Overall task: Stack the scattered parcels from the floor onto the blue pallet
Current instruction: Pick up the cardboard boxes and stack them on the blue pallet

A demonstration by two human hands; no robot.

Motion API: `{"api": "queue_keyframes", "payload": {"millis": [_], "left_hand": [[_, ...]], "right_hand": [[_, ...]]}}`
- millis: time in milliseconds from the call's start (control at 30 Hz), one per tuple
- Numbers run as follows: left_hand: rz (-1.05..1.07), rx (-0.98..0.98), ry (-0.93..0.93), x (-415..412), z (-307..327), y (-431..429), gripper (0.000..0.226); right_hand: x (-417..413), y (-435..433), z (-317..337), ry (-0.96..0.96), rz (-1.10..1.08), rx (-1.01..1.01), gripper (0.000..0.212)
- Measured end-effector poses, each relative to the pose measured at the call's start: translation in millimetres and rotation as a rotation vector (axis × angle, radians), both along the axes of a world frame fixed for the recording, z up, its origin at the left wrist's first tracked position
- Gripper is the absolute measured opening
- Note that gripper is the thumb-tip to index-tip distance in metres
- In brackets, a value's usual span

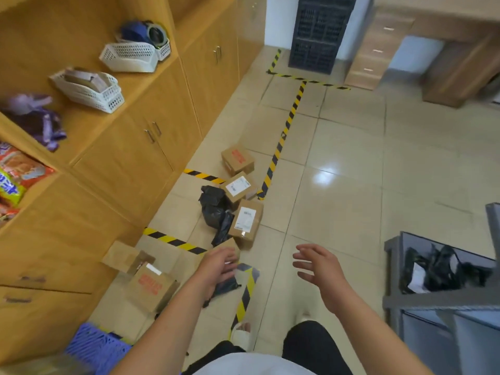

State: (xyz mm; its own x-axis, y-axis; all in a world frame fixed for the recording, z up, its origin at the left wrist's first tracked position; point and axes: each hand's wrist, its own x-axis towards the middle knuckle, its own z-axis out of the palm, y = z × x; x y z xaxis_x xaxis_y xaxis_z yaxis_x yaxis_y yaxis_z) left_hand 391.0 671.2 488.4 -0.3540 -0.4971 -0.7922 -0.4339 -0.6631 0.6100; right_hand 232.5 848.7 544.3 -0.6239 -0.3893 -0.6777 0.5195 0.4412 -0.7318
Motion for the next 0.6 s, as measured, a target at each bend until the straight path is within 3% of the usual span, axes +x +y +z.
{"api": "queue_keyframes", "payload": {"millis": [133, 400, 600], "left_hand": [[0.088, -0.034, -0.01, -64, -6, -19, 0.024], [0.5, 0.021, -0.127, -135, -16, -16, 0.025], [0.701, 0.064, -0.127, -150, -19, -2, 0.027]], "right_hand": [[-77, -41, -14, -0.024, 0.076, -0.03, 0.017], [-209, -118, -18, -0.103, 0.434, -0.022, 0.017], [-232, -178, -28, -0.214, 0.562, 0.085, 0.021]]}}
